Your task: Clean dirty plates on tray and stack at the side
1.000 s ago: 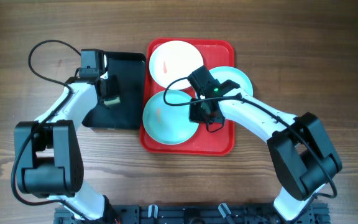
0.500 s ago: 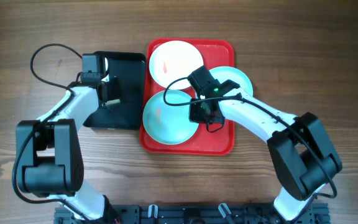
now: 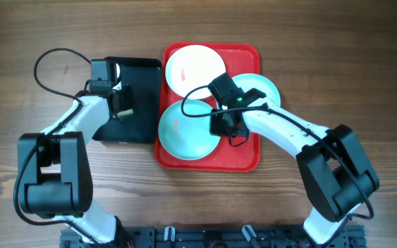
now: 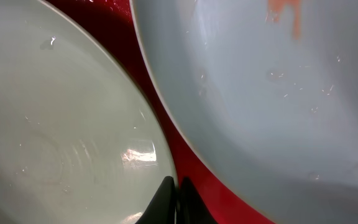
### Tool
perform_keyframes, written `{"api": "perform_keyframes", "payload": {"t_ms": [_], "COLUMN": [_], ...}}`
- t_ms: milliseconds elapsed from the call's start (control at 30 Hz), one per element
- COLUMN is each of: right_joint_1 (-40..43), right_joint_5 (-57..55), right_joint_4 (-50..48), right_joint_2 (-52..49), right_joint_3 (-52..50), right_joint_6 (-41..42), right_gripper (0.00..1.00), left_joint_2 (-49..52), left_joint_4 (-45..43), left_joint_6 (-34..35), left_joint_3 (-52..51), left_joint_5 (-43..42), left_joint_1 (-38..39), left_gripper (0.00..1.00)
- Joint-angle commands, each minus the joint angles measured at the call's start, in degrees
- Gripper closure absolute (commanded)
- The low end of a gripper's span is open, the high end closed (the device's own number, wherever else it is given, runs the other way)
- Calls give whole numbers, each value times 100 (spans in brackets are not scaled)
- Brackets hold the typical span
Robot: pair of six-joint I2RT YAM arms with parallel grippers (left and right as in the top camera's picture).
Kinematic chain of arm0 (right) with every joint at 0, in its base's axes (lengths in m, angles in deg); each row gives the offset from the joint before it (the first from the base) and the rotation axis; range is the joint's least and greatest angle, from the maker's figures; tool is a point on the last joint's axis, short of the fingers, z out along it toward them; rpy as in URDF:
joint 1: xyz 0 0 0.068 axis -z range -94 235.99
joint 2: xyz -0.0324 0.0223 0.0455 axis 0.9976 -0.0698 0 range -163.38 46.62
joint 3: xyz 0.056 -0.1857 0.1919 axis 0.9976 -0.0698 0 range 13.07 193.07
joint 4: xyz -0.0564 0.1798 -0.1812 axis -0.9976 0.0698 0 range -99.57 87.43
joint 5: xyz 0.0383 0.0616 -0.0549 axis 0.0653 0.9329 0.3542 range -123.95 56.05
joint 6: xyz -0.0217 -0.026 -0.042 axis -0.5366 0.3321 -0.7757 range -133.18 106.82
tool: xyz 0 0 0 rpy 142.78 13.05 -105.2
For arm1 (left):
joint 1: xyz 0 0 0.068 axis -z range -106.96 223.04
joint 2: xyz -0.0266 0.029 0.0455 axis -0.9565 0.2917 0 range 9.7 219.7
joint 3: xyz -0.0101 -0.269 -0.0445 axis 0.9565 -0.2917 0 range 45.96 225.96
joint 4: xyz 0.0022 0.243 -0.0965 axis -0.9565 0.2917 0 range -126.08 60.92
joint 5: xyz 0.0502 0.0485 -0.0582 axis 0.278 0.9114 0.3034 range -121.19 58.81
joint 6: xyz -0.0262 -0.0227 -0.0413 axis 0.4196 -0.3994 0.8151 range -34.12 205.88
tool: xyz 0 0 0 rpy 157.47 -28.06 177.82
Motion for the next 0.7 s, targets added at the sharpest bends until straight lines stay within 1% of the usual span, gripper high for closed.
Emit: {"api": "perform_keyframes", "payload": {"t_ms": [0,133,300,333,367,400,533,567,600,633,667], "right_joint_1": [-20,-20,-20,-20,-20,-20,-20,-20,-20,-20,-20], "right_joint_5": [-144,-144,-144,-142,-142,-142,-142,-142,-142,-142,-142], "right_joint_4": [-28,-28,-28,-31,-28,-26,-28,-33,-33,-33,-33], "right_joint_2": [-96,-96,-96,-96,-96,-96,-96,-96,-96,-96,-96], "right_joint_3": [-70,-70,-70,-70,-70,-70,-70,-70,-70,-70,-70], "right_joint_6": [-42,-44,-42,-44,-44,-44,-44,-42,-44,-42,-44], "right_gripper": [96,96,96,96,96,96,96,96,96,95,96], "left_joint_2": [76,76,76,76,76,76,76,76,76,76,76], "left_joint_4": [9,11,7,7,9,4,7,4,-9,-63,-81], "left_joint_6": [-4,-2,-2,-2,-2,-2,17,17,15,15,15], "left_joint_3": [-59,-98,-114,-120,-129,-146,-177,-177,-177,-177,-175], "left_joint_5": [-111,-114,-114,-111,-114,-111,-114,-114,-111,-111,-114], "left_joint_1": [-24,-24,-24,-24,-24,-24,-24,-24,-24,-24,-24], "left_gripper": [60,60,65,65,60,58,58,60,71,80,82]}}
